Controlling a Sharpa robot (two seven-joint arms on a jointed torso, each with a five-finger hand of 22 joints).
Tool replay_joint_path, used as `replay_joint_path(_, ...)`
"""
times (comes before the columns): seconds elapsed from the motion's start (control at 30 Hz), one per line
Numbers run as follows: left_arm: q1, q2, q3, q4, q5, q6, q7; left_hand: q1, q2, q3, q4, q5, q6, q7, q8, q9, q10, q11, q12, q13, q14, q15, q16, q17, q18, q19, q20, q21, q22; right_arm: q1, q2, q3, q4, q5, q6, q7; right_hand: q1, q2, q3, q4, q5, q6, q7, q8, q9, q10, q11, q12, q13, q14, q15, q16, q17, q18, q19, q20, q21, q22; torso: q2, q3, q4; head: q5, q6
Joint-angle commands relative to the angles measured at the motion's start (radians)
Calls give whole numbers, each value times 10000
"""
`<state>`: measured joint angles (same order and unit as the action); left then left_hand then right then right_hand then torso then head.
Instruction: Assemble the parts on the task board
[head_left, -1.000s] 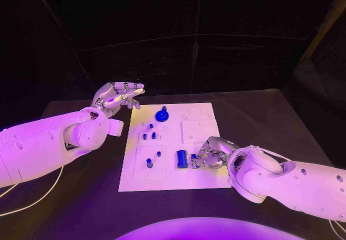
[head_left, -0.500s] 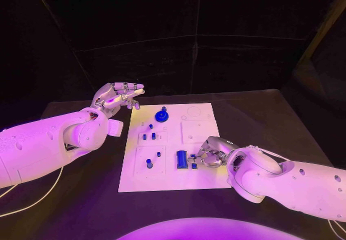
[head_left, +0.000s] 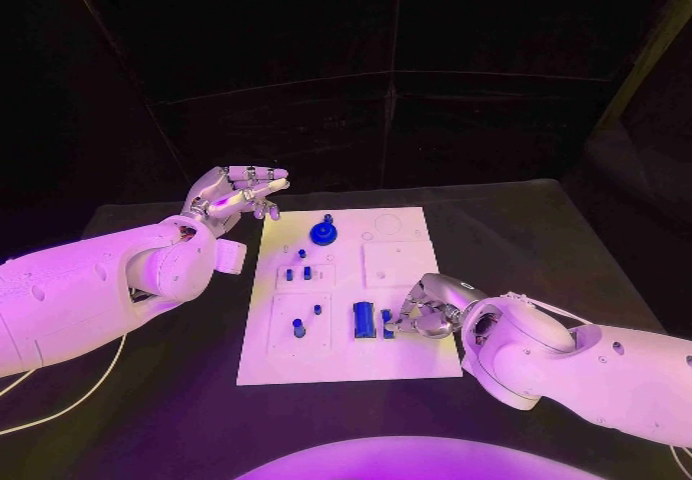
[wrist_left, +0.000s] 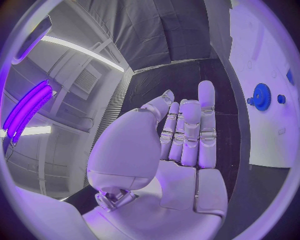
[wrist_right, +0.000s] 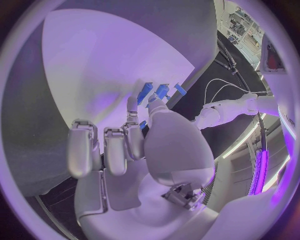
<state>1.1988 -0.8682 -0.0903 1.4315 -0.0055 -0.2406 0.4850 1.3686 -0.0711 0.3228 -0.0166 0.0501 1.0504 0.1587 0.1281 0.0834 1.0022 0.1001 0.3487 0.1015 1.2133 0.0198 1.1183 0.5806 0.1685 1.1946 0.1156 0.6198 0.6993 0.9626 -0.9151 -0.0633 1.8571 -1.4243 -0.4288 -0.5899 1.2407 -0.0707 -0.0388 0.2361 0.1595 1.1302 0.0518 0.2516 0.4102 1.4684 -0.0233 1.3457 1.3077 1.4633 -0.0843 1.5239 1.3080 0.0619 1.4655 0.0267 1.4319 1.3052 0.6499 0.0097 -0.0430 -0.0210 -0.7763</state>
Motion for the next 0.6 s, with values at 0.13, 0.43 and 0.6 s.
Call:
replay_joint_path(0.13, 12, 27, 8, -5, 21, 115, 37, 49, 61, -56, -10, 16, -31, -22, 69, -3, -59, -15, 67, -1, -64, -27, 48, -3, 143, -10, 16, -52, -15, 13, 5, 2, 25, -109, 280, 355, 351, 34, -115, -209, -256, -67, 7, -70, 49, 188, 5, -50, 1016, 894, -21, -26, 1722, -64, -54, -25, -13, -3, 4, -2, -2, -18, 30)
replay_joint_path(0.43, 12, 45, 8, -18, 21, 112, 32, 49, 61, -56, -10, 16, -31, -22, 69, -3, -59, -15, 67, -1, -64, -27, 48, -3, 143, -10, 16, -52, -15, 12, 229, 2, -259, -110, 388, 334, 459, 138, -165, -250, -307, -54, 4, -72, 75, 190, 4, -48, 1022, 895, -20, -26, 1723, -64, -53, -20, -13, 1, 16, -8, 25, -18, 35)
replay_joint_path(0.6, 12, 50, 8, -16, 21, 115, 33, 49, 61, -56, -10, 16, -31, -22, 69, -3, -59, -15, 67, -1, -64, -27, 48, -3, 143, -10, 16, -52, -15, 12, 371, 2, -472, -131, 460, 308, 604, 201, -210, -329, -310, -48, -3, -75, 98, 189, -2, -49, 1025, 894, -24, -28, 1722, -61, -58, -21, -20, -7, 20, -8, 11, 4, 20)
